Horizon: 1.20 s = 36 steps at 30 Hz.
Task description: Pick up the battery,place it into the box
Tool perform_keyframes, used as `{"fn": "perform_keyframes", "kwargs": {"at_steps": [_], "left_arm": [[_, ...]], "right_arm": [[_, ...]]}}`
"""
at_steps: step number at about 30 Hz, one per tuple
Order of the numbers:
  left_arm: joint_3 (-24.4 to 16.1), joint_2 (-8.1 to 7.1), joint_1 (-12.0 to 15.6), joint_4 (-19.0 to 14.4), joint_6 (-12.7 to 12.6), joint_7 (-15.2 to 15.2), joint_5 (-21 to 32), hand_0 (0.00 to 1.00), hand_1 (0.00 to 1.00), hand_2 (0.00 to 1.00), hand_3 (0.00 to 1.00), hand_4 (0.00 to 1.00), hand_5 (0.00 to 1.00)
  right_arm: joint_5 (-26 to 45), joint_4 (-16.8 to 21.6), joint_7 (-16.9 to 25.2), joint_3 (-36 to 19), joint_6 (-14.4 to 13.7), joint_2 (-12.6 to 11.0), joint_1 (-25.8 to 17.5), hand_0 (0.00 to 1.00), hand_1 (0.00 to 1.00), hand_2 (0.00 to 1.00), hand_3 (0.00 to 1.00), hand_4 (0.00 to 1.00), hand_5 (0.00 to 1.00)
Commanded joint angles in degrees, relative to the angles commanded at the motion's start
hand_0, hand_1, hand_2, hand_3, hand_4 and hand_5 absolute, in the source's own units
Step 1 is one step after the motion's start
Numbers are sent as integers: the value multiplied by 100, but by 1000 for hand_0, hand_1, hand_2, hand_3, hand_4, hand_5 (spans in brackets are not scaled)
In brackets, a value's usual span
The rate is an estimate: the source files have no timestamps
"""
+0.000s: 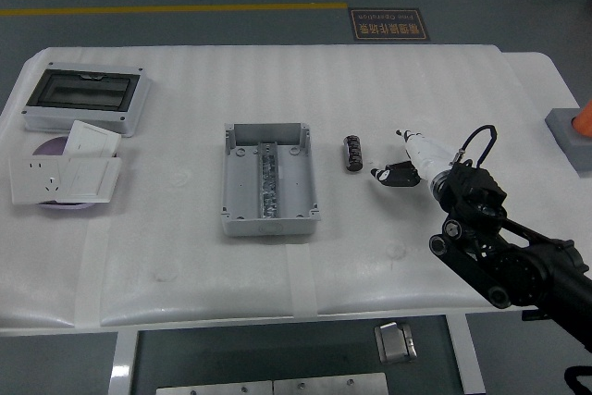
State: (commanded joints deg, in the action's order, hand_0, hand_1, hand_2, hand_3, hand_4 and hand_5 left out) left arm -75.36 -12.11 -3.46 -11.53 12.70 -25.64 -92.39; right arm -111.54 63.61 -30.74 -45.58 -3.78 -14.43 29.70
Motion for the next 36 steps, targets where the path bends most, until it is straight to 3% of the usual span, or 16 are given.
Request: {"fn": "perform_keyframes", "kwargs": {"at_steps": [27,28,33,34,36], "left_arm": [[18,4,-6,6,53,33,93,570,628,526,569,600,35],[22,4,-8,7,53,37,99,570,628,524,570,602,34],[17,0,-9,6,47,48,107,570,628,524,570,602,34],[12,-1,-9,5,47,50,102,570,627,520,570,606,33],[6,-3,-9,4,44,53,103,570,627,520,570,606,33]], "right_arm": [[31,-194,249,229,-259,-17,89,347,701,986,998,735,507],[32,-199,257,234,-261,-17,92,351,694,928,992,625,383],[50,-211,282,265,-277,-21,102,351,694,928,992,625,383],[55,-214,288,273,-280,-20,104,488,694,900,976,562,308],[66,-216,296,285,-290,-16,106,488,694,900,976,562,308]]}}
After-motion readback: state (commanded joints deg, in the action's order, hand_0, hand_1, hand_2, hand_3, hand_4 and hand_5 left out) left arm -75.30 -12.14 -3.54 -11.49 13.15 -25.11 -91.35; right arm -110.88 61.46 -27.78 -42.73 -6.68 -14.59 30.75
